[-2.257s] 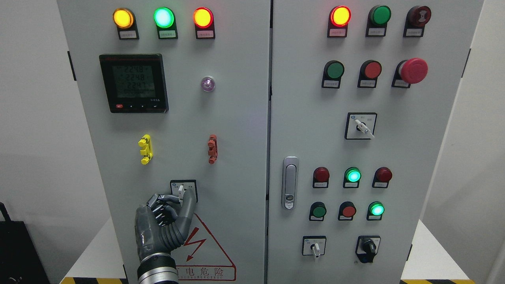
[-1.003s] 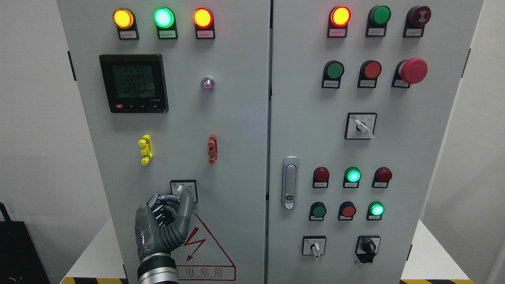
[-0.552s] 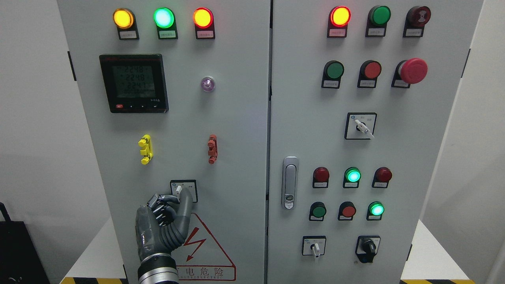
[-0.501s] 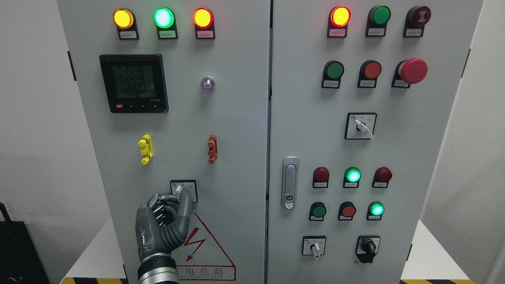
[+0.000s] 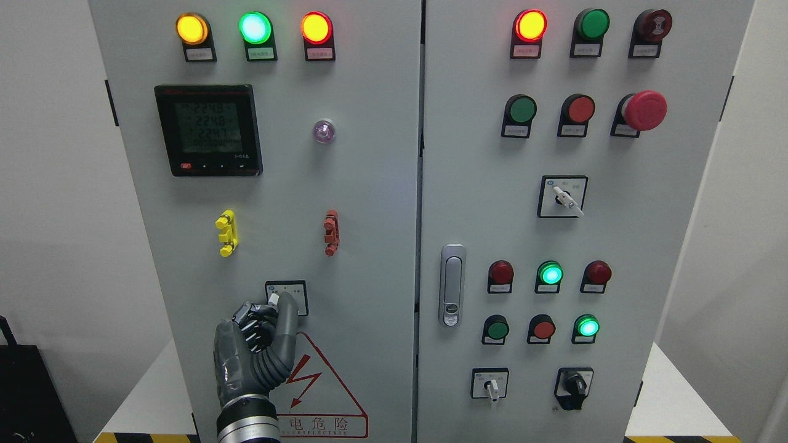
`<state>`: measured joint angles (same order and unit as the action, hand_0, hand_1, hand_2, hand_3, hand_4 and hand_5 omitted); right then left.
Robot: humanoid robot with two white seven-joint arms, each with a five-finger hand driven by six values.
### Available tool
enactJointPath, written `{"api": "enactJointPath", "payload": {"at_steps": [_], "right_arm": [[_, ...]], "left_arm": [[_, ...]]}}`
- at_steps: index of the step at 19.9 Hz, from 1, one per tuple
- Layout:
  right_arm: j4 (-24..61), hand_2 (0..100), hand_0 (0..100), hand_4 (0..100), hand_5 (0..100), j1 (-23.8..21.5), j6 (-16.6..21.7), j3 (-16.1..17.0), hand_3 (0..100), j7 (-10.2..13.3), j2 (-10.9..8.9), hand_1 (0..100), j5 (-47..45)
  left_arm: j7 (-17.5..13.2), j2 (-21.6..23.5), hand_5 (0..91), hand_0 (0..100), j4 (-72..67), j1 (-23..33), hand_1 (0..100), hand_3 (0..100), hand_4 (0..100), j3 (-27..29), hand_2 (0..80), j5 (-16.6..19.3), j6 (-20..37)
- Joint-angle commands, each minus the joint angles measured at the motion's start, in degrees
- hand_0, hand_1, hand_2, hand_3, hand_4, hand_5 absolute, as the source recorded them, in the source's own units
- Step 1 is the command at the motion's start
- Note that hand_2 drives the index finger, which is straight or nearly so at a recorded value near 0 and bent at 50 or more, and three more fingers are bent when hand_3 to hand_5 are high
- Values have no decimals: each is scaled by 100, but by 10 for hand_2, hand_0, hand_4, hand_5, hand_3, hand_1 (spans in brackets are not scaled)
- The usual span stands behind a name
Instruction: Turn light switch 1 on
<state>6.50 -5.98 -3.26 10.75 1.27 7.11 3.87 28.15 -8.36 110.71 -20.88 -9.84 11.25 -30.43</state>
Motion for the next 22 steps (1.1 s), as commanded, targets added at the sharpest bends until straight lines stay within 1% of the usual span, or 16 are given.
{"api": "enactJointPath", "payload": {"at_steps": [1, 5, 8, 10, 14, 16, 22], "right_arm": [[0, 0, 0, 0, 0, 0, 1, 6, 0, -4, -7, 0, 0], [0, 0, 0, 0, 0, 0, 1, -3, 0, -4, 1, 0, 0], [0, 0, 0, 0, 0, 0, 1, -3, 0, -4, 1, 0, 0], [0, 0, 0, 0, 0, 0, 1, -3, 0, -4, 1, 0, 0], [0, 0, 0, 0, 0, 0, 1, -3, 0, -4, 1, 0, 0], [0, 0, 0, 0, 0, 0, 1, -3, 0, -4, -7, 0, 0], [0, 0, 0, 0, 0, 0, 1, 6, 0, -4, 1, 0, 0]], "left_arm": [[41, -8, 809, 541, -6, -3, 490, 993, 966, -1, 627, -9, 2], [41, -8, 809, 555, -6, -3, 468, 994, 966, -1, 629, -9, 2], [41, -8, 809, 570, -6, -3, 428, 995, 966, -1, 632, -9, 2], [41, -8, 809, 508, -6, -3, 422, 992, 966, -1, 635, 0, 2], [41, -8, 809, 444, -6, -3, 424, 1000, 966, -1, 640, -9, 2], [41, -8, 809, 390, -6, -3, 430, 1000, 966, -1, 645, -9, 2], [41, -8, 809, 303, -6, -3, 419, 1000, 966, -1, 652, 0, 2]]}}
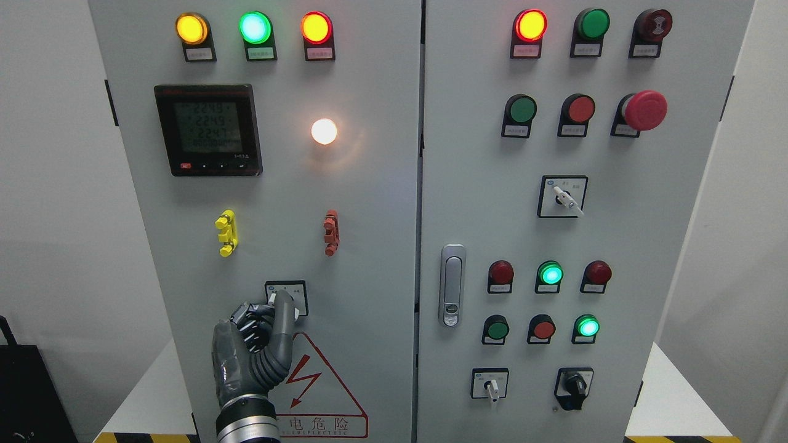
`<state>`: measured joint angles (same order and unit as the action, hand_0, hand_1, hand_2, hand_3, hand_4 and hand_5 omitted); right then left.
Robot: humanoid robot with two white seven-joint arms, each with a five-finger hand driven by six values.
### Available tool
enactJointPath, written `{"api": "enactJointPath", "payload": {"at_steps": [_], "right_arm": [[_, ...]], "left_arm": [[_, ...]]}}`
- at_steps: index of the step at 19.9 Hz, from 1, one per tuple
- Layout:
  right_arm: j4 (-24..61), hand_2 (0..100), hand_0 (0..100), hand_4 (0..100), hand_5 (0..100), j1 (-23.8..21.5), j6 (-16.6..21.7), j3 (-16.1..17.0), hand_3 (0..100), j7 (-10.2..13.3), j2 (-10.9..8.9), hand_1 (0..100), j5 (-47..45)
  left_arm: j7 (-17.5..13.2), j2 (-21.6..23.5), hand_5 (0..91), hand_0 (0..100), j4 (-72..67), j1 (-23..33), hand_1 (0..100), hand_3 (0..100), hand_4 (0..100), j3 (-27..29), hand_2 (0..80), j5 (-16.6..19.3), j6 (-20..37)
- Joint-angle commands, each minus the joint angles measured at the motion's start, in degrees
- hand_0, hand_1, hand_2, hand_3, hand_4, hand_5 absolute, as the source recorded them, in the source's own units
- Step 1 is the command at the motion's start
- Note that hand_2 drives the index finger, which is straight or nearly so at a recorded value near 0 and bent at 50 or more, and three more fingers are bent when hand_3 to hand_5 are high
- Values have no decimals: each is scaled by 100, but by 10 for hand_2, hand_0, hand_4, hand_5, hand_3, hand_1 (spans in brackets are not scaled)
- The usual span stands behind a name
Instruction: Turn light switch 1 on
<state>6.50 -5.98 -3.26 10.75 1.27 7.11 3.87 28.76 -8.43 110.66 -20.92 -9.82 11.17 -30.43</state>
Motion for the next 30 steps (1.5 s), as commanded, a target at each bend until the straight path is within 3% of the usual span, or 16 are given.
{"api": "enactJointPath", "payload": {"at_steps": [1, 16, 24, 30], "right_arm": [[0, 0, 0, 0, 0, 0, 1, -3, 0, -4, 1, 0, 0], [0, 0, 0, 0, 0, 0, 1, 6, 0, -4, 1, 0, 0], [0, 0, 0, 0, 0, 0, 1, -3, 0, -4, 1, 0, 0], [0, 0, 0, 0, 0, 0, 1, 6, 0, -4, -8, 0, 0]], "left_arm": [[-19, -1, 809, 294, -1, 0, 415, 1000, 965, -2, 652, -1, 2], [-37, 16, 813, 224, 26, 88, 364, 1000, 967, -2, 658, -1, 73], [-37, 43, 816, 110, 52, 290, 358, 1000, 970, -46, 673, -10, 116], [-177, 78, 820, 68, 69, 580, 355, 1000, 973, -72, 695, -1, 696]]}}
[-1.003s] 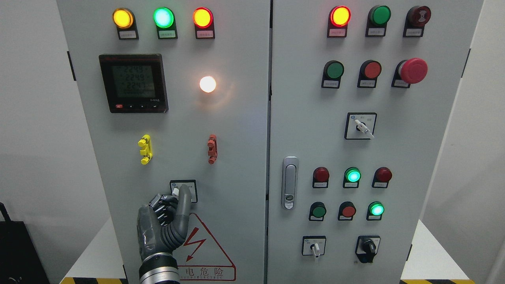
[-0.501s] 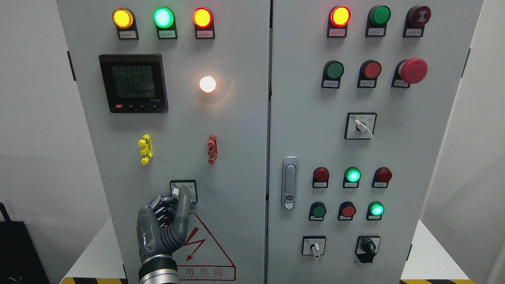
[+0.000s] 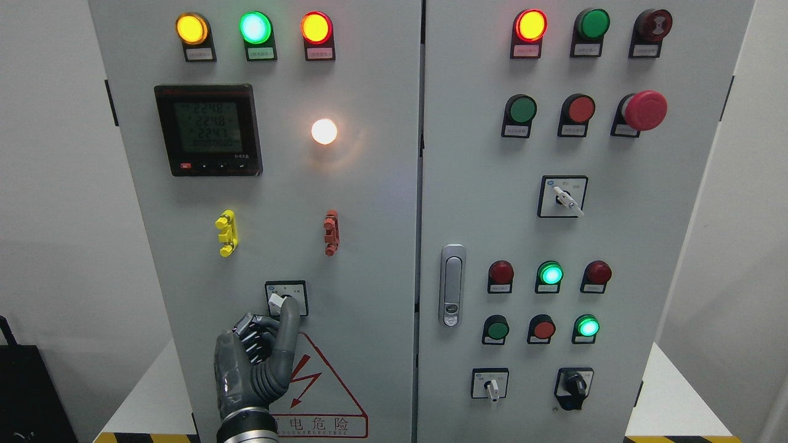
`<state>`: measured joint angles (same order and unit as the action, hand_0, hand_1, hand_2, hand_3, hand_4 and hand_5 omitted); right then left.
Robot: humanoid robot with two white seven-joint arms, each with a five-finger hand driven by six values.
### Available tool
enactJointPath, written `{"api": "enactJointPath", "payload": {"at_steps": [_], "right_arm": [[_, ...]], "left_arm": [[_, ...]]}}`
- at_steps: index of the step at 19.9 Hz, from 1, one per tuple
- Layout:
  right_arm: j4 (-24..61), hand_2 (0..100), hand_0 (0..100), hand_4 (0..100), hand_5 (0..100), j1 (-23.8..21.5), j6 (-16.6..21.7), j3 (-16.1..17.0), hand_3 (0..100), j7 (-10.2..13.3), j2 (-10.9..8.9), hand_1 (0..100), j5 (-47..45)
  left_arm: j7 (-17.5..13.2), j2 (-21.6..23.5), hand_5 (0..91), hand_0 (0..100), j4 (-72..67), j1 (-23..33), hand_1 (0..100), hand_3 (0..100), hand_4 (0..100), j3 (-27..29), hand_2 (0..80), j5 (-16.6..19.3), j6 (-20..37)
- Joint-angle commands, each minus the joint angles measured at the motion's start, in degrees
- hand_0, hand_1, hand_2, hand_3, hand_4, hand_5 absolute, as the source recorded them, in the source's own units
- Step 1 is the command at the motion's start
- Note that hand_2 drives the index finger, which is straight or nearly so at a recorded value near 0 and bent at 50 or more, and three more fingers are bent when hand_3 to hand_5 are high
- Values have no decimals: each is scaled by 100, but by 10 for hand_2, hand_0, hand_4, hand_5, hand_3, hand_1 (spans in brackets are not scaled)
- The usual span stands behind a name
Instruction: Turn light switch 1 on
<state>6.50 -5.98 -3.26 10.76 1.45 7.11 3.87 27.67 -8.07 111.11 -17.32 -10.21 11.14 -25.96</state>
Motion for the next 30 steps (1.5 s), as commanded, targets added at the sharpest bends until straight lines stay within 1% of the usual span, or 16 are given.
{"api": "enactJointPath", "payload": {"at_steps": [1, 5, 6, 8, 9, 10, 14, 15, 16, 17, 20, 21, 23, 26, 28, 30], "right_arm": [[0, 0, 0, 0, 0, 0, 1, 5, 0, -22, 1, 0, 0], [0, 0, 0, 0, 0, 0, 1, -4, 0, -22, 1, 0, 0], [0, 0, 0, 0, 0, 0, 1, 5, 0, -22, 1, 0, 0], [0, 0, 0, 0, 0, 0, 1, 5, 0, -22, 1, 0, 0], [0, 0, 0, 0, 0, 0, 1, 5, 0, -22, 1, 0, 0], [0, 0, 0, 0, 0, 0, 1, -4, 0, -22, 1, 0, 0], [0, 0, 0, 0, 0, 0, 1, 5, 0, -22, 1, 0, 0], [0, 0, 0, 0, 0, 0, 1, -4, 0, -22, 1, 0, 0], [0, 0, 0, 0, 0, 0, 1, -4, 0, -22, 1, 0, 0], [0, 0, 0, 0, 0, 0, 1, -4, 0, -22, -7, 0, 0], [0, 0, 0, 0, 0, 0, 1, 5, 0, -22, 1, 0, 0], [0, 0, 0, 0, 0, 0, 1, -4, 0, -22, -7, 0, 0], [0, 0, 0, 0, 0, 0, 1, -4, 0, -22, 1, 0, 0], [0, 0, 0, 0, 0, 0, 1, 5, 0, -22, 1, 0, 0], [0, 0, 0, 0, 0, 0, 1, -4, 0, -22, -7, 0, 0], [0, 0, 0, 0, 0, 0, 1, -4, 0, -22, 1, 0, 0]], "left_arm": [[-113, 60, 821, 53, 34, 342, 355, 1000, 975, -42, 697, 11, 389], [-192, 130, 824, 26, 34, 825, 356, 1000, 999, -34, 694, 38, 1039], [-288, 166, 825, 25, 25, 1010, 356, 1000, 1000, -8, 692, 38, 1241], [-595, 218, 822, 23, -10, 1562, 353, 1000, 1000, 36, 684, 29, 1863], [-840, 262, 822, 23, -71, 1974, 352, 1000, 1000, 89, 678, 12, 2354], [-982, 297, 825, 24, -176, 2239, 348, 1000, 1000, 176, 656, -6, 2655], [-1290, 517, 701, 37, -1220, 3066, 270, 950, 957, 791, 599, -67, 3903], [-1395, 587, 689, 43, -1650, 3251, 261, 946, 950, 914, 594, -163, 4202], [-1509, 631, 650, 54, -2037, 3366, 243, 935, 941, 976, 582, -277, 4396], [-1632, 667, 631, 57, -2484, 3445, 232, 923, 935, 1012, 573, -453, 4503], [-2036, 711, 516, 84, -4109, 3560, 177, 817, 867, 1038, 499, -989, 4819], [-2186, 711, 438, 102, -4733, 3560, 153, 764, 798, 1038, 458, -1078, 4985], [-2467, 711, 272, 122, -6068, 3552, 112, 661, 671, 1038, 386, -1105, 5311], [-2924, 658, 199, 131, -7547, 3481, 92, 579, 603, 1030, 332, -1122, 5382], [-3284, 632, 119, 141, -8269, 3446, 76, 492, 522, 1021, 276, -1149, 5330], [-3409, 606, 74, 144, -8919, 3376, 71, 422, 455, 1003, 222, -1140, 5286]]}}
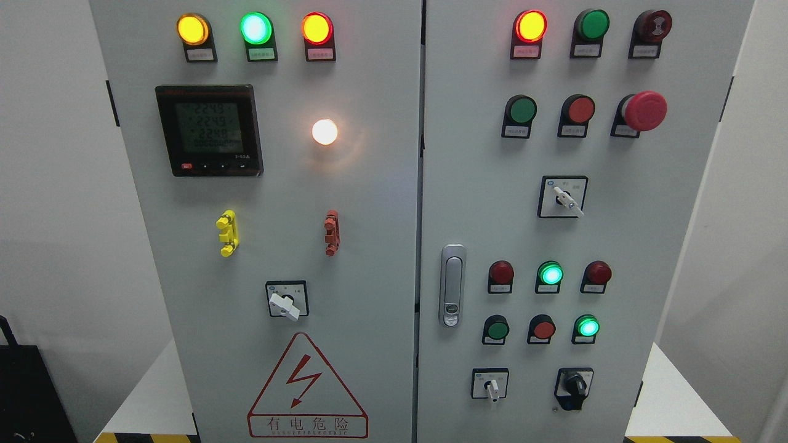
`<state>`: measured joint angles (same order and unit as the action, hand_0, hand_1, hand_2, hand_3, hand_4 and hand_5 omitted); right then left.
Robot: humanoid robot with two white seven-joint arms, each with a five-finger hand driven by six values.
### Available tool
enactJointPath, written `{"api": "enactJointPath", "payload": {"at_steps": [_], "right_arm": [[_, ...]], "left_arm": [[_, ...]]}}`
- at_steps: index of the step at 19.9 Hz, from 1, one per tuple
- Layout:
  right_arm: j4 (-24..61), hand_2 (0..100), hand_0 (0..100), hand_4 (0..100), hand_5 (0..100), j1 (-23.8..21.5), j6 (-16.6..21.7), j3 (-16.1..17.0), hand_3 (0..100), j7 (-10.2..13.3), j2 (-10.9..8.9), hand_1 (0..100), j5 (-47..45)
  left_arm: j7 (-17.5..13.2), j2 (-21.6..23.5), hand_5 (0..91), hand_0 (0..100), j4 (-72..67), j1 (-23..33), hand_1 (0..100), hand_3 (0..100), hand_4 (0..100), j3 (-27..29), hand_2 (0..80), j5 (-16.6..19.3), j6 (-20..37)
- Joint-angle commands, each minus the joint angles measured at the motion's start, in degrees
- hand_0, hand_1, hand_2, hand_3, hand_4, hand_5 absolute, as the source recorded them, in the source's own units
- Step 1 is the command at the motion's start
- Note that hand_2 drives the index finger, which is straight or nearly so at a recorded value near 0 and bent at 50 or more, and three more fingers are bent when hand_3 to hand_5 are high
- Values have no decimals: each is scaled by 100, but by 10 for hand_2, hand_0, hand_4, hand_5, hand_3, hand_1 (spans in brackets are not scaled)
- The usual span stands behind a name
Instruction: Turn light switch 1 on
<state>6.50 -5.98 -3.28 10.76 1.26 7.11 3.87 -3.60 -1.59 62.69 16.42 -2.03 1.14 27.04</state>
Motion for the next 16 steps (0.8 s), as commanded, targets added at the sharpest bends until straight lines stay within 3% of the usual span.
{"api": "enactJointPath", "payload": {"at_steps": [1, 5, 8, 12, 16], "right_arm": [[0, 0, 0, 0, 0, 0, 2, 5, 0, -3, 1, 0, 0], [0, 0, 0, 0, 0, 0, 2, 5, 0, -3, 1, 0, 0], [0, 0, 0, 0, 0, 0, 2, -4, 0, -3, 1, 0, 0], [0, 0, 0, 0, 0, 0, 2, -4, 0, -3, -7, 0, 0], [0, 0, 0, 0, 0, 0, 2, -4, 0, -3, 1, 0, 0]], "left_arm": [[-282, -43, 35, 144, -4438, -33, 62, 379, 408, 168, 193, -106, -128], [-273, -69, 0, 211, -4986, -68, 102, 248, 304, 159, 115, -105, -1365], [-273, -60, 0, 265, -5004, -69, 99, 126, 177, 150, 14, -88, -2140], [-247, -87, 0, 278, -5240, -191, 80, 9, 76, 36, 0, -70, -2510], [-194, -166, 0, 295, -5408, -359, 50, 0, 12, -254, 0, -79, -2520]]}}
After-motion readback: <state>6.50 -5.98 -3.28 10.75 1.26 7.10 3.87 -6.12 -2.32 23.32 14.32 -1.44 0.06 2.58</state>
